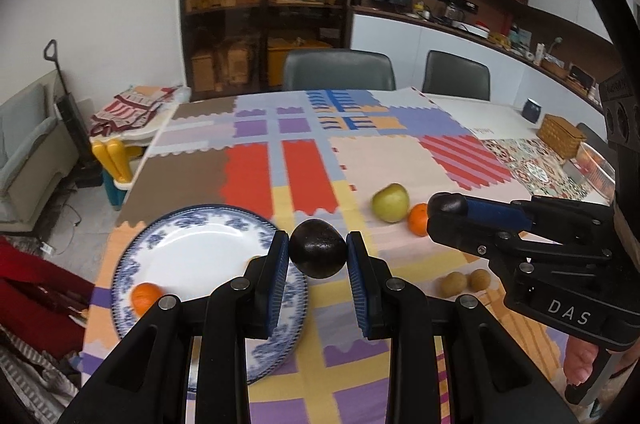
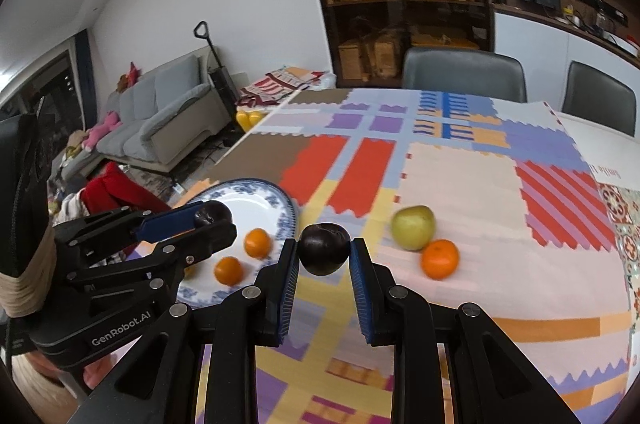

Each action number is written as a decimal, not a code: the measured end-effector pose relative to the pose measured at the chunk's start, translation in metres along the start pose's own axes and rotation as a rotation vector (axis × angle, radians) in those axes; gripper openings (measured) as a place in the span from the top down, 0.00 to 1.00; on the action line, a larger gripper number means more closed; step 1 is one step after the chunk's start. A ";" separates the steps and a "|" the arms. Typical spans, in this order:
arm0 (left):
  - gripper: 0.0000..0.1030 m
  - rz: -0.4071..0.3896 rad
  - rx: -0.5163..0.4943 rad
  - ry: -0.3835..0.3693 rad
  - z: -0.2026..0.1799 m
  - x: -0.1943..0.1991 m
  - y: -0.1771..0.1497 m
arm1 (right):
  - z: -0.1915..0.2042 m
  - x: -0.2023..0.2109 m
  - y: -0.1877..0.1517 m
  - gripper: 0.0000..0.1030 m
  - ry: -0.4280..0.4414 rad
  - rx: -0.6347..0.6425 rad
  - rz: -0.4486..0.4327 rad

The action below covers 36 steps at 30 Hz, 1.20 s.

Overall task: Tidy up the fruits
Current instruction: 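Carry both plums over the plate and open both tools to drop them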

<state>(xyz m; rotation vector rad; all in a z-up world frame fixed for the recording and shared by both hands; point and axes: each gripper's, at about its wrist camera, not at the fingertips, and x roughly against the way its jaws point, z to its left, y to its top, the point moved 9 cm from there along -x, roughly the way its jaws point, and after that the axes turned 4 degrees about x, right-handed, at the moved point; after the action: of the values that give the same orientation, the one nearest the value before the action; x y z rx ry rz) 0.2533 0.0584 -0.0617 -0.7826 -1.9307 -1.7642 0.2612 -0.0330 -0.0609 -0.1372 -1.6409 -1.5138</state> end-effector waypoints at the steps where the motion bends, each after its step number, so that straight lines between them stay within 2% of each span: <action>1: 0.72 -0.002 0.003 0.007 0.004 0.002 0.000 | 0.003 -0.001 0.001 0.73 0.003 0.004 -0.001; 18: 0.72 0.006 0.058 0.100 0.082 0.011 -0.012 | 0.067 -0.047 0.018 0.73 0.077 0.092 0.036; 27: 0.72 0.054 0.088 0.144 0.122 -0.010 -0.021 | 0.093 -0.088 0.023 0.73 0.105 0.134 0.085; 36: 0.72 0.115 0.099 0.153 0.149 -0.043 -0.025 | 0.102 -0.134 0.022 0.73 0.121 0.135 0.153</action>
<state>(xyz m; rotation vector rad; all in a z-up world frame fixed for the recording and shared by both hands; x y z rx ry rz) 0.2807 0.1997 -0.1251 -0.6882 -1.8201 -1.5998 0.3045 0.1211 -0.1183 -0.0932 -1.5929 -1.2690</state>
